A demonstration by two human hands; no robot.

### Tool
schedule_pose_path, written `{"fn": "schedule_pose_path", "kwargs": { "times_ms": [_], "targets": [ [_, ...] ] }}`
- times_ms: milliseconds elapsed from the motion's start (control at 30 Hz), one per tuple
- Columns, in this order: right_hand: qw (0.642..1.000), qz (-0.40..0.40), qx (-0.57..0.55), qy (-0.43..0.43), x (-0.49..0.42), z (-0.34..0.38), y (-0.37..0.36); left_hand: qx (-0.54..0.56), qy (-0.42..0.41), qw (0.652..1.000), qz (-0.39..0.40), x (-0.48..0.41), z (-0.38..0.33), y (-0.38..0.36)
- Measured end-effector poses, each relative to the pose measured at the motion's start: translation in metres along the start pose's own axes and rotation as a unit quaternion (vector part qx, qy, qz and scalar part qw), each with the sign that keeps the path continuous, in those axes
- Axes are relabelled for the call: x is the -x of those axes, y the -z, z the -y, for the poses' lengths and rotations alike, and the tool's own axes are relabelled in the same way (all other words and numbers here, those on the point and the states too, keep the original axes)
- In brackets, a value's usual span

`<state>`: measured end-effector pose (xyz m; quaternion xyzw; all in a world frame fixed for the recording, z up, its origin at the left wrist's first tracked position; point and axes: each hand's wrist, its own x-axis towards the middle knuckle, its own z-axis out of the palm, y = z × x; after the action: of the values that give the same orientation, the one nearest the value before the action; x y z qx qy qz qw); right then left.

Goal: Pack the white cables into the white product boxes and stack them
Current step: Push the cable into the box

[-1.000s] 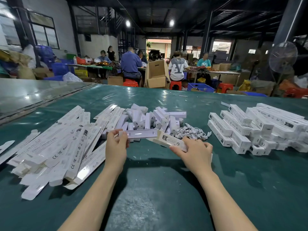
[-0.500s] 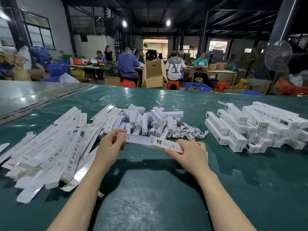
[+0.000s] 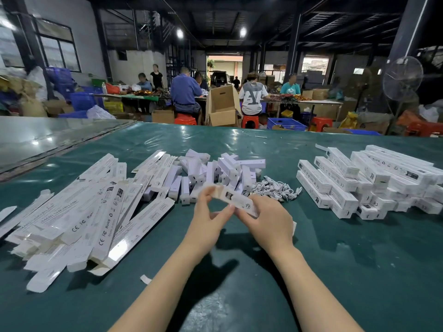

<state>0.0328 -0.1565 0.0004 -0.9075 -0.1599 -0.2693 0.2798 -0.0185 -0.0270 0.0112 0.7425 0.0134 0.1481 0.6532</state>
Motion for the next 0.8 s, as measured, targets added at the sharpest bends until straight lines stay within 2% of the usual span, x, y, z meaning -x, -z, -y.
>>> {"fn": "schedule_pose_path", "kwargs": {
  "times_ms": [67,100,133,200,267,300,333,367,433,467,500,600,667,700,800],
  "targets": [
    [0.997,-0.023,-0.066,-0.043,-0.004,0.005,0.002,0.060,-0.001,0.998,-0.021,-0.002,-0.002,0.001],
    [0.985,-0.032,-0.155,-0.072,-0.008,0.011,0.005,0.066,0.003,0.998,-0.007,-0.001,-0.003,0.000],
    [0.956,-0.038,-0.273,-0.105,-0.013,0.018,0.008,0.044,0.000,0.999,0.017,0.000,-0.003,0.000],
    [0.847,0.007,-0.503,-0.173,-0.021,0.032,0.012,-0.077,-0.039,0.996,0.035,0.004,-0.003,-0.003],
    [0.741,0.105,-0.629,-0.211,-0.024,0.041,0.010,-0.190,-0.097,0.977,-0.005,0.005,-0.002,-0.005],
    [0.729,0.142,-0.635,-0.210,-0.023,0.043,0.008,-0.227,-0.107,0.967,-0.030,0.005,-0.002,-0.003],
    [0.746,0.156,-0.614,-0.206,-0.020,0.044,0.004,-0.254,-0.102,0.960,-0.054,0.004,-0.004,0.000],
    [0.787,0.153,-0.562,-0.204,-0.017,0.041,-0.001,-0.274,-0.086,0.955,-0.075,0.002,-0.004,0.006],
    [0.915,0.102,-0.350,-0.175,-0.013,0.023,-0.009,-0.304,-0.049,0.946,-0.100,-0.001,-0.004,0.019],
    [0.956,0.082,-0.240,-0.148,-0.012,0.012,-0.013,-0.325,-0.032,0.940,-0.099,-0.004,-0.004,0.025],
    [0.974,0.077,-0.162,-0.140,-0.011,0.001,-0.015,-0.354,-0.013,0.931,-0.088,-0.006,-0.005,0.031],
    [0.979,0.076,-0.081,-0.171,-0.016,-0.018,-0.020,-0.482,0.084,0.872,-0.005,-0.012,-0.006,0.046],
    [0.981,0.087,-0.048,-0.167,-0.024,-0.023,-0.023,-0.525,0.143,0.839,0.015,-0.013,-0.005,0.052],
    [0.982,0.101,-0.021,-0.155,-0.028,-0.025,-0.024,-0.535,0.144,0.832,0.004,-0.013,-0.004,0.053],
    [0.980,0.146,0.093,-0.099,-0.036,-0.031,-0.030,-0.550,0.038,0.833,-0.048,-0.014,-0.001,0.051]
  ]
}}
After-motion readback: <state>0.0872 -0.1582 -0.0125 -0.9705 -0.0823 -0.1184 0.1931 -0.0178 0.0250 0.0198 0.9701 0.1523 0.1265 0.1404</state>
